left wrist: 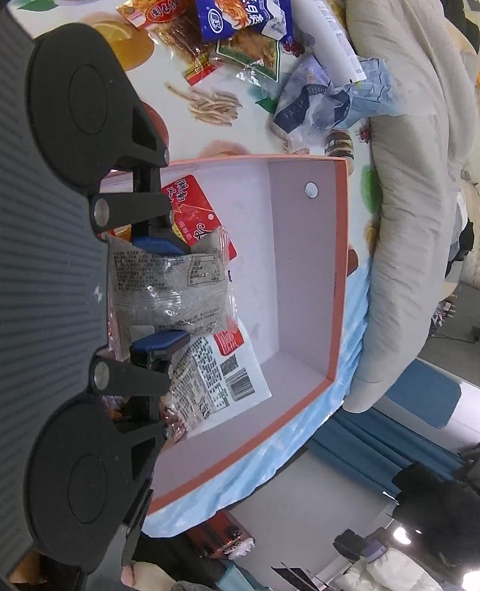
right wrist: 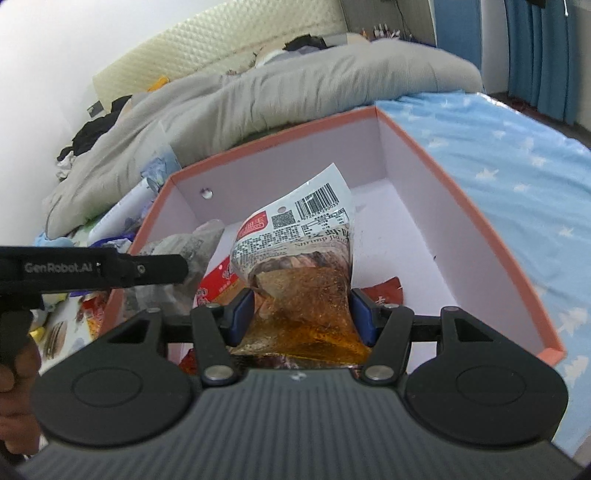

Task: Organize snacks
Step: 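Open both tools to drop the clear bag and amber packet into the box, then withdraw both tools from the box back toward the snack pile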

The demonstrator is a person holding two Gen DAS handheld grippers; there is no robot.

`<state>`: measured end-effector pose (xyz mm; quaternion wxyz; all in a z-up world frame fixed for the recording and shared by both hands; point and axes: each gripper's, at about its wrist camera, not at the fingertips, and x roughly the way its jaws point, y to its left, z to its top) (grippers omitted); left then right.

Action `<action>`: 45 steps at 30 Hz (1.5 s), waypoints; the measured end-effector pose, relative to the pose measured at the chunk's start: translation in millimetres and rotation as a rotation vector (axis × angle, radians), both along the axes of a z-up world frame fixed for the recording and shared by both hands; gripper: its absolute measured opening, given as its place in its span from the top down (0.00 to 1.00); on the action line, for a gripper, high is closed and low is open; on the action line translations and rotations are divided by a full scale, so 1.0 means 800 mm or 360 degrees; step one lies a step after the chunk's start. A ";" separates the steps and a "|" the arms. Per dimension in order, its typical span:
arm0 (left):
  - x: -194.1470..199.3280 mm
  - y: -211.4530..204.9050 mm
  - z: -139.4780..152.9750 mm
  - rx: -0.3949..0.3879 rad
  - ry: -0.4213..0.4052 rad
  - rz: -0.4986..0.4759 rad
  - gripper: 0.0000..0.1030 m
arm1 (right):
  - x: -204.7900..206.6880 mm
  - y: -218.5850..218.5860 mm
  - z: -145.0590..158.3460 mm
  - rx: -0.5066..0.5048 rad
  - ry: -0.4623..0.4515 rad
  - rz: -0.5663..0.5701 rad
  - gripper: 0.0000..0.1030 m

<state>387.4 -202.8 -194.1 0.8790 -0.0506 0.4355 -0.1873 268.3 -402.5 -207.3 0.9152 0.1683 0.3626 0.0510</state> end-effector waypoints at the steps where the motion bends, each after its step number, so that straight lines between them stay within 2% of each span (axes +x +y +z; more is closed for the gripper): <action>1: 0.002 -0.001 -0.003 0.0011 -0.0003 -0.0001 0.51 | 0.001 0.000 -0.001 0.0000 0.0014 0.0001 0.41; 5: 0.001 0.004 -0.004 0.0024 0.0001 0.0033 0.45 | -0.004 0.004 0.004 -0.0052 0.0039 0.0013 0.39; 8: -0.009 0.009 0.009 0.0025 -0.0031 0.0049 0.44 | -0.012 0.005 0.012 -0.0053 0.0013 0.0008 0.29; 20: -0.092 0.042 0.067 -0.0018 -0.0165 0.0090 0.44 | -0.068 0.010 0.054 0.0009 -0.0087 0.0042 0.29; 22: -0.107 0.051 0.077 -0.0029 -0.0188 0.0099 0.44 | -0.079 0.012 0.060 0.0032 -0.0111 0.0048 0.12; 24: -0.123 0.059 0.088 -0.0027 -0.0215 0.0107 0.43 | -0.091 0.019 0.066 -0.0007 -0.0129 0.0033 0.07; 30: -0.178 0.076 0.119 0.0027 -0.0308 0.0072 0.43 | -0.129 0.034 0.084 0.0009 -0.0189 0.0034 0.07; 37: -0.235 0.113 0.154 -0.0003 -0.0398 0.0098 0.43 | -0.168 0.056 0.112 -0.0019 -0.0276 0.0048 0.07; 45: -0.294 0.158 0.160 -0.0007 -0.0392 0.0159 0.43 | -0.207 0.097 0.128 -0.0037 -0.0345 0.0102 0.08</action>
